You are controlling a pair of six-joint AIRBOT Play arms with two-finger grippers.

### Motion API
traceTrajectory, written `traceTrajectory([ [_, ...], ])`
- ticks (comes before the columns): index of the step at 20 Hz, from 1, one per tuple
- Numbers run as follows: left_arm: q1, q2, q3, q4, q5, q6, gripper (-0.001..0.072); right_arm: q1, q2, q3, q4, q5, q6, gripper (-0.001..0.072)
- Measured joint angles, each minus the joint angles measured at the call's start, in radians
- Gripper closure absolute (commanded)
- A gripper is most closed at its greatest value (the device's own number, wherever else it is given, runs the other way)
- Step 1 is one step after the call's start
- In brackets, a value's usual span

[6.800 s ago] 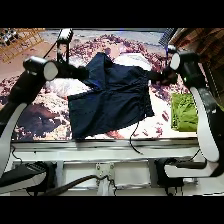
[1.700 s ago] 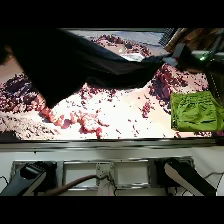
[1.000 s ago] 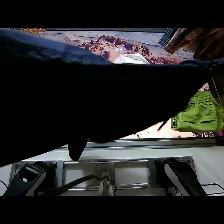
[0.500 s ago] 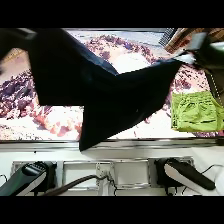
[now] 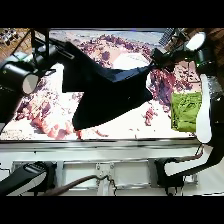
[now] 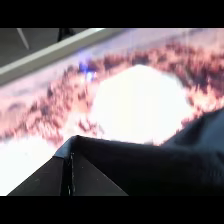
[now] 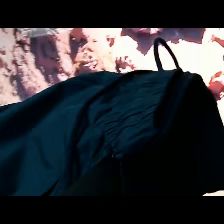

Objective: Fold the clothes and pants, and hang the long-sleeved shirts on hangers.

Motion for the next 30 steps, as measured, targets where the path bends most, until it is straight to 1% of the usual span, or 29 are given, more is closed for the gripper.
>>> traceTrajectory([
  [6, 0.004, 0.13, -0.219, -0.018, -0.066, -0.028, 0.0707, 0.0, -0.021, -0.052, -0.129, 0.08, -0.045, 0.0684],
  [10, -0.01, 0.256, -0.434, -0.132, -0.092, -0.032, 0.0707, 0.007, -0.018, -0.145, -0.171, 0.13, -0.057, 0.0683],
  [13, -0.05, 0.329, -0.565, -0.213, -0.099, -0.035, 0.0705, 0.018, -0.018, -0.211, -0.205, 0.143, -0.066, 0.0683],
  [18, -0.118, 0.371, -0.697, -0.261, -0.104, -0.043, 0.0704, 0.024, -0.018, -0.323, -0.234, 0.143, -0.079, 0.0683],
  [19, -0.124, 0.373, -0.718, -0.264, -0.105, -0.046, 0.0703, 0.024, -0.018, -0.338, -0.236, 0.142, -0.082, 0.0659],
  [21, -0.13, 0.377, -0.75, -0.265, -0.12, -0.047, 0.0702, 0.024, -0.016, -0.356, -0.241, 0.147, -0.094, 0.0307],
  [22, -0.132, 0.378, -0.76, -0.262, -0.141, -0.05, 0.0702, 0.024, -0.011, -0.362, -0.242, 0.156, -0.101, 0.0267],
  [25, -0.135, 0.38, -0.777, -0.218, -0.262, -0.05, 0.0692, 0.007, 0.043, -0.372, -0.248, 0.171, -0.119, 0.0267],
  [26, -0.135, 0.381, -0.78, -0.194, -0.302, -0.05, 0.0562, -0.008, 0.073, -0.373, -0.257, 0.168, -0.123, 0.0267],
  [27, -0.136, 0.381, -0.782, -0.167, -0.342, -0.05, 0.0332, -0.029, 0.106, -0.374, -0.267, 0.153, -0.123, 0.0267],
  [28, -0.136, 0.381, -0.784, -0.143, -0.374, -0.05, 0.0232, -0.054, 0.133, -0.374, -0.275, 0.138, -0.123, 0.0267],
  [29, -0.136, 0.381, -0.784, -0.118, -0.406, -0.055, 0.0225, -0.085, 0.155, -0.375, -0.276, 0.129, -0.123, 0.0263],
  [30, -0.136, 0.381, -0.785, -0.083, -0.435, -0.068, 0.0217, -0.123, 0.171, -0.375, -0.273, 0.119, -0.123, 0.0238],
])
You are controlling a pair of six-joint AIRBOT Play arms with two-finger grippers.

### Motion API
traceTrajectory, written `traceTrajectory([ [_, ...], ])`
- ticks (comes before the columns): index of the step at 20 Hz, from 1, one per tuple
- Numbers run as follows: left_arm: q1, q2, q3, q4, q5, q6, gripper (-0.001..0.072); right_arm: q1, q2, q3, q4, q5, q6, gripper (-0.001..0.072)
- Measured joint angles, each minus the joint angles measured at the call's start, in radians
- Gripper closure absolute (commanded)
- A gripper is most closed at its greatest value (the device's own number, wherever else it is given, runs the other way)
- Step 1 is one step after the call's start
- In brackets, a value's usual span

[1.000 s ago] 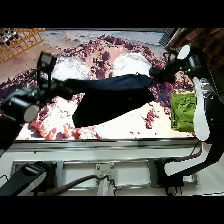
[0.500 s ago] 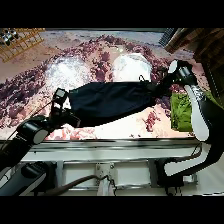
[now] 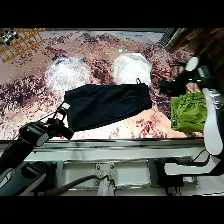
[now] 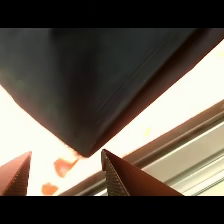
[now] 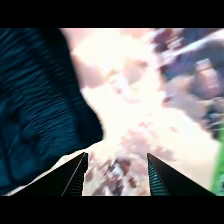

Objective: Fold the clothes and pants, and hang the long-sleeved shirts on hangers.

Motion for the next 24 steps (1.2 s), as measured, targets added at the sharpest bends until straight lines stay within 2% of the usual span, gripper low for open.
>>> traceTrajectory([
  [3, 0.0, 0.008, 0.0, 0.146, -0.079, -0.135, 0.0223, -0.119, 0.006, -0.001, 0.138, -0.016, -0.052, 0.0155],
  [4, 0.0, 0.017, 0.002, 0.193, -0.092, -0.196, 0.0249, -0.151, -0.002, -0.001, 0.208, -0.019, -0.082, 0.0091],
  [6, 0.0, 0.044, 0.014, 0.233, -0.089, -0.299, 0.0283, -0.199, -0.028, -0.001, 0.344, -0.034, -0.156, 0.0061],
  [7, 0.0, 0.062, 0.021, 0.223, -0.063, -0.336, 0.0283, -0.213, -0.044, -0.001, 0.401, -0.038, -0.192, 0.0025],
  [10, 0.0, 0.11, 0.035, 0.071, 0.052, -0.398, 0.0282, -0.238, -0.113, -0.001, 0.531, -0.049, -0.29, 0.002],
  [12, -0.001, 0.125, 0.039, -0.055, 0.119, -0.399, 0.0282, -0.245, -0.162, -0.001, 0.592, -0.055, -0.345, 0.002],
  [16, -0.001, 0.137, 0.042, -0.266, 0.198, -0.323, 0.0282, -0.251, -0.252, -0.001, 0.669, -0.056, -0.431, 0.002],
  [24, -0.001, 0.13, 0.043, -0.377, 0.262, -0.277, 0.0282, -0.231, -0.363, 0.0, 0.716, -0.048, -0.521, 0.0019],
])
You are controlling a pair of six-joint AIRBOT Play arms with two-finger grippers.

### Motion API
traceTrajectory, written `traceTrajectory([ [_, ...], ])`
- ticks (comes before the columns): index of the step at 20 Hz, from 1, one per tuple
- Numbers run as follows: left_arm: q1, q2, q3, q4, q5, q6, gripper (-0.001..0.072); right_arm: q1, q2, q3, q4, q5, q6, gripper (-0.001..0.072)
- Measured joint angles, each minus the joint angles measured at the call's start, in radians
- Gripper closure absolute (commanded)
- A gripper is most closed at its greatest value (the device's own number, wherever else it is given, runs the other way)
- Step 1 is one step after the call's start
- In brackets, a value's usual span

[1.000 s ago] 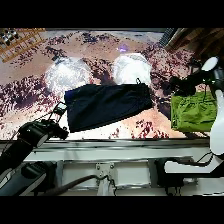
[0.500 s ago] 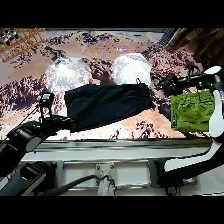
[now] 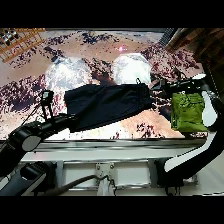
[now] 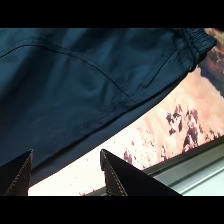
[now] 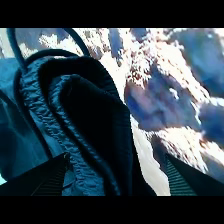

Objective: Fold the clothes and pants, and hang the long-sleeved shirts on hangers.

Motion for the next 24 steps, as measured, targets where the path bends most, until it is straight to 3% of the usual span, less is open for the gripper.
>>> traceTrajectory([
  [24, 0.0, -0.036, 0.0, -0.013, 0.02, 0.005, 0.0282, 0.081, -0.051, -0.01, 0.02, 0.023, -0.064, 0.0021],
])
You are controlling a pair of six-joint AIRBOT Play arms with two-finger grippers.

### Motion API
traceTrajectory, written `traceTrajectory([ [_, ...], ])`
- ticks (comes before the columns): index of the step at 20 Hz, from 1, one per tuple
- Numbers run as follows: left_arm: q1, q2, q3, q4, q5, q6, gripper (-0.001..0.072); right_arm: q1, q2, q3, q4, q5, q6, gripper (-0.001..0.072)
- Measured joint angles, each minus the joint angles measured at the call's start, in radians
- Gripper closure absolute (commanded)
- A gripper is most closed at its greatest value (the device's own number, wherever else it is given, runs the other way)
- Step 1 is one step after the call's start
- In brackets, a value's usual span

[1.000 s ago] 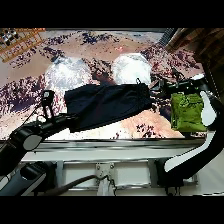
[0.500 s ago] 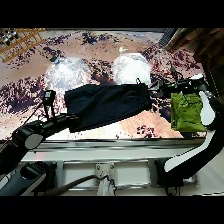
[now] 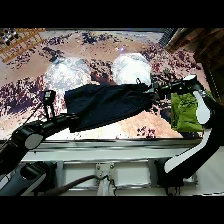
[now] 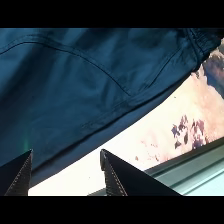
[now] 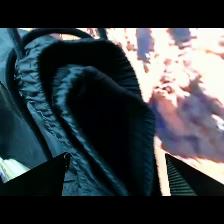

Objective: Fold the clothes and pants, and hang the long-sleeved shirts on hangers.

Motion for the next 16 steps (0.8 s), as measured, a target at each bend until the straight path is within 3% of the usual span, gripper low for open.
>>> traceTrajectory([
  [2, 0.0, 0.0, 0.0, 0.0, 0.004, 0.0, 0.0282, 0.017, -0.002, -0.016, 0.01, 0.0, 0.002, 0.0024],
  [5, 0.0, 0.0, 0.0, 0.0, 0.008, 0.0, 0.0282, 0.039, -0.008, -0.048, 0.017, 0.013, 0.003, 0.0177],
  [7, 0.0, 0.0, 0.0, 0.0, 0.009, 0.0, 0.0282, 0.05, -0.009, -0.061, 0.016, 0.011, 0.008, 0.0326],
  [10, 0.0, 0.0, 0.0, 0.0, 0.011, 0.0, 0.0282, 0.063, -0.008, -0.07, 0.056, 0.01, 0.009, 0.0654],
  [16, 0.0, 0.0, 0.0, -0.005, 0.023, 0.0, 0.0282, 0.101, 0.024, -0.088, 0.112, 0.026, 0.025, 0.068],
])
